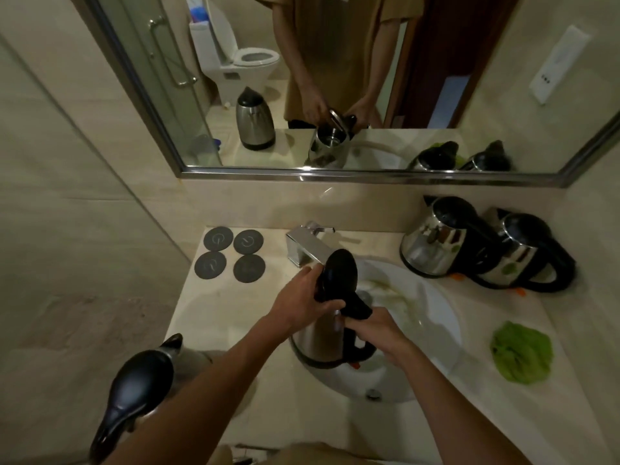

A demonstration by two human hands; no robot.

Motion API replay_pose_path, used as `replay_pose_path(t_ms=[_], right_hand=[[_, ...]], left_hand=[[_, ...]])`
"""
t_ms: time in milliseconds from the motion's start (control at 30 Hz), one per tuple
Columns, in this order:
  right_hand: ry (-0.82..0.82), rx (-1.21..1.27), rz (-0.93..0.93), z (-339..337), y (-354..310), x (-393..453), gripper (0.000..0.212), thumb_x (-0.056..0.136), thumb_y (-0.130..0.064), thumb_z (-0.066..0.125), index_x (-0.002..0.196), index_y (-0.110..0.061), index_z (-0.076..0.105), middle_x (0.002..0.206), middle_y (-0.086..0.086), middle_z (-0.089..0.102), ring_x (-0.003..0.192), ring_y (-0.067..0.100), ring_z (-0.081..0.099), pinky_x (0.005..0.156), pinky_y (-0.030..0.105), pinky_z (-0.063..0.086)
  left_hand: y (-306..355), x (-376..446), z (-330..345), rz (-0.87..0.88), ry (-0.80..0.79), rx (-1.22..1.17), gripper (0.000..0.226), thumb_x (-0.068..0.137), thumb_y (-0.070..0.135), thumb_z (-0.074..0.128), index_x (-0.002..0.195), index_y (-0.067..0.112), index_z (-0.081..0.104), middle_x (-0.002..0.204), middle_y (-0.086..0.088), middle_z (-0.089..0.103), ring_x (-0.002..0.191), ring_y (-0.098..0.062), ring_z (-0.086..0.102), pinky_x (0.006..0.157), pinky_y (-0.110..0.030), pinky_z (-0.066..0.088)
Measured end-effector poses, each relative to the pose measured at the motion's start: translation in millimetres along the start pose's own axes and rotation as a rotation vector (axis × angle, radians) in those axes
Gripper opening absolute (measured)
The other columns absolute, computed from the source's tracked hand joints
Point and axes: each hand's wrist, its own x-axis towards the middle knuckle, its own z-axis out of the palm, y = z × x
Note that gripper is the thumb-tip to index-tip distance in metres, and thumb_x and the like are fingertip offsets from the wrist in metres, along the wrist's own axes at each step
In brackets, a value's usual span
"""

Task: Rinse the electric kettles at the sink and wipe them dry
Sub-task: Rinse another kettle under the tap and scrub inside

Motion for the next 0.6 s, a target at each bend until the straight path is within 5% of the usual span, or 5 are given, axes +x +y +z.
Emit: replay_pose_path(t_ms=[233, 333, 500, 600], right_hand=[[-0.022, 0.025, 0.081, -39.5, 34.7, 24.0, 0.035, 0.082, -0.047, 0.076, 0.076, -0.014, 0.065, 0.062, 0.000, 0.057, 0.058, 0.013, 0.055, 0.060, 0.024, 0.042], [-0.069, 0.019, 0.100, -44.0, 42.8, 35.3, 0.035, 0.083, -0.048, 0.075, 0.079, -0.014, 0.064, 0.063, 0.000, 0.056, 0.062, 0.015, 0.056, 0.061, 0.025, 0.042], [-0.147, -0.026, 0.145, -46.2, 49.7, 58.5, 0.025, 0.081, -0.034, 0.079, 0.087, -0.014, 0.067, 0.063, -0.002, 0.058, 0.063, 0.015, 0.058, 0.062, 0.025, 0.043], [-0.160, -0.081, 0.175, -46.8, 45.5, 72.7, 0.017, 0.080, -0.023, 0.075, 0.081, -0.011, 0.062, 0.058, 0.001, 0.054, 0.058, 0.017, 0.055, 0.062, 0.028, 0.042]], left_hand=[[-0.1, 3.8, 42.1, -0.216, -0.019, -0.011, 0.091, 0.068, 0.054, 0.083, 0.138, 0.015, 0.039, 0.129, 0.000, 0.042, 0.118, -0.018, 0.042, 0.098, -0.030, 0.043], [-0.7, 9.6, 59.7, -0.311, -0.097, -0.084, 0.075, 0.079, 0.047, 0.077, 0.137, 0.011, 0.043, 0.133, -0.008, 0.052, 0.117, -0.021, 0.051, 0.095, -0.030, 0.044], [-3.9, 20.6, 68.2, -0.360, -0.148, -0.175, 0.049, 0.087, 0.028, 0.074, 0.126, 0.010, 0.051, 0.111, 0.002, 0.055, 0.109, -0.018, 0.057, 0.090, -0.027, 0.045], [-15.0, 30.8, 70.8, -0.372, -0.186, -0.140, 0.038, 0.087, 0.033, 0.073, 0.114, 0.017, 0.053, 0.106, 0.003, 0.059, 0.100, -0.016, 0.058, 0.088, -0.031, 0.049]])
